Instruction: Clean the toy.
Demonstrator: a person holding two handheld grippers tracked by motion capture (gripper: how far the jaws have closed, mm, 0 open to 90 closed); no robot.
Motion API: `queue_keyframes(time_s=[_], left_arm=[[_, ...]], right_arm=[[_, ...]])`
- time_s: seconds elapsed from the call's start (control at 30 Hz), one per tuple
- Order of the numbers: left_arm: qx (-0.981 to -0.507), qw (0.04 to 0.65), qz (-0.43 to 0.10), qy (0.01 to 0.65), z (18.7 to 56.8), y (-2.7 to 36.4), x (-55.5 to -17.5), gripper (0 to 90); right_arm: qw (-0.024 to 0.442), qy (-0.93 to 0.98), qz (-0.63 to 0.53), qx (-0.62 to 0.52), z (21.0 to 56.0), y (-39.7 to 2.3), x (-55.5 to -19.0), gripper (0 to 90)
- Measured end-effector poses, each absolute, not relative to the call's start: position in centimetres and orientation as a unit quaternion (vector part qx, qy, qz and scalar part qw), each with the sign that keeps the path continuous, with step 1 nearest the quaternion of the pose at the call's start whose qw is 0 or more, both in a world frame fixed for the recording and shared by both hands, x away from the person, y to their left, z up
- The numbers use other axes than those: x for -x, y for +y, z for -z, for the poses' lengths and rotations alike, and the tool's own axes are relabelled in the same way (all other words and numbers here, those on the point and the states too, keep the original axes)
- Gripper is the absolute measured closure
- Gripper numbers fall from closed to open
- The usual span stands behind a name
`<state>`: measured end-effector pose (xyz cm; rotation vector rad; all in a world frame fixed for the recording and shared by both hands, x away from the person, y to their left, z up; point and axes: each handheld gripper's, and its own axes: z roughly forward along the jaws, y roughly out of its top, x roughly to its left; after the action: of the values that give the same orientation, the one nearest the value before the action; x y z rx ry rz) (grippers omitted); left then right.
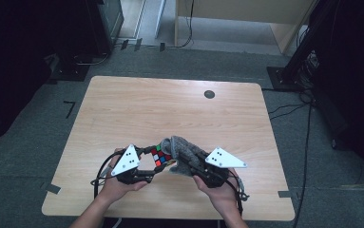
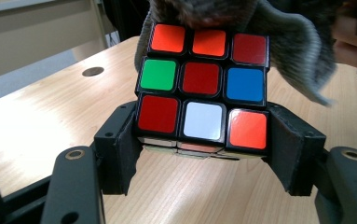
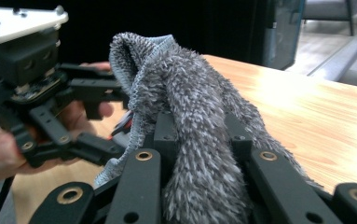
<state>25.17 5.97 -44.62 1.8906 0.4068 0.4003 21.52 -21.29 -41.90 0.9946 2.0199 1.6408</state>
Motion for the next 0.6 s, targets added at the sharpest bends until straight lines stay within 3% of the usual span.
queue_keyframes(time_s=[0.37, 0.6], left_arm=[[-0.776, 0.58, -0.15, 0.197, 44.1, 7.2, -25.8, 34.0], [-0.76, 0.603, -0.122, 0.211, 43.9, 7.5, -25.9, 34.0]], right_arm=[[0.184, 0.707, -0.553, -0.4, 44.0, -23.3, -23.3, 74.0], [0.139, 0.718, -0.575, -0.368, 46.2, -21.0, -23.2, 72.4]])
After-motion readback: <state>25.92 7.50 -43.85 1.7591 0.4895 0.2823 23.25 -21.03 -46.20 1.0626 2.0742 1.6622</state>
